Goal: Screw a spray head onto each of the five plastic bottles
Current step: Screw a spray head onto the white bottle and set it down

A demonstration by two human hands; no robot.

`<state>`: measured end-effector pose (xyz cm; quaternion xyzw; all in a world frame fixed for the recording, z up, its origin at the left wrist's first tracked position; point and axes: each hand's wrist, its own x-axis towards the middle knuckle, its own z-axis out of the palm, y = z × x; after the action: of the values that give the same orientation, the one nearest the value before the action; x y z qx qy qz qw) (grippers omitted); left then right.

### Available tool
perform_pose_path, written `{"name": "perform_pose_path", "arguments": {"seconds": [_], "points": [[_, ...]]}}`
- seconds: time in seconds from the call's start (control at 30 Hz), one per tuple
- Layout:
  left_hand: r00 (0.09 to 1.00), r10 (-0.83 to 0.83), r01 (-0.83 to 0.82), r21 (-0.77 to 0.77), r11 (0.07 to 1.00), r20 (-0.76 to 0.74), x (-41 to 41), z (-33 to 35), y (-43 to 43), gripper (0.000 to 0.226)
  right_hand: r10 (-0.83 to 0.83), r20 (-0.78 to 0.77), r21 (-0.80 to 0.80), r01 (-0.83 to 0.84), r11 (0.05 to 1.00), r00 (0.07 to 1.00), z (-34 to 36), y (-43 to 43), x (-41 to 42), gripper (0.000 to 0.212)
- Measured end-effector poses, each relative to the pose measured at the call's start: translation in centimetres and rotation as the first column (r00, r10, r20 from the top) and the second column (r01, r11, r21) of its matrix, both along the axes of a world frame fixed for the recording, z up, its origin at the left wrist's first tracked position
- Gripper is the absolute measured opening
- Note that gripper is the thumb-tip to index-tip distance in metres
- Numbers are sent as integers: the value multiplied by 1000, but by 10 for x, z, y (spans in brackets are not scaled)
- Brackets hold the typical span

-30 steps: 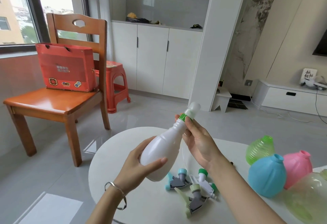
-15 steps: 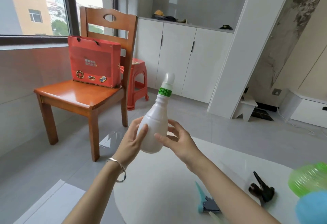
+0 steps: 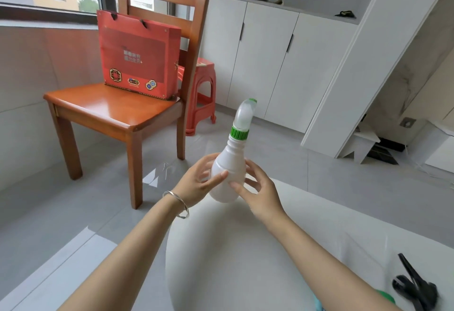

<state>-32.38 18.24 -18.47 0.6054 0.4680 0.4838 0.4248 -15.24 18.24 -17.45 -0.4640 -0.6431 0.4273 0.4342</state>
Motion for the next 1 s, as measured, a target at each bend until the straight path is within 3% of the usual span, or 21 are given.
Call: {"name": "perform_pose_path", "arguments": {"seconds": [0.33, 0.53, 0.7, 0.8, 1.0], "points": [[998, 5, 1, -85, 996, 70, -1, -34, 10, 59, 12, 21, 23, -12, 1000, 1000, -35, 9, -1, 59], [996, -11, 21, -109, 994, 93, 2, -33, 6, 58, 38, 75, 24, -40, 999, 996, -38, 11, 0, 64], [992, 110, -99, -163, 982, 60, 6, -32, -7, 71, 23, 148, 8, -24, 1000, 989, -31, 3, 6, 77], [971, 239, -237, -141, 961, 3, 3, -24, -23, 74, -10, 156, 29, 6, 1000, 988, -16, -4, 19, 64], [950, 305, -310, -90, 946, -65, 16, -4, -67, 71, -83, 144, 158, 60, 986, 986, 34, -42, 76, 48]]}}
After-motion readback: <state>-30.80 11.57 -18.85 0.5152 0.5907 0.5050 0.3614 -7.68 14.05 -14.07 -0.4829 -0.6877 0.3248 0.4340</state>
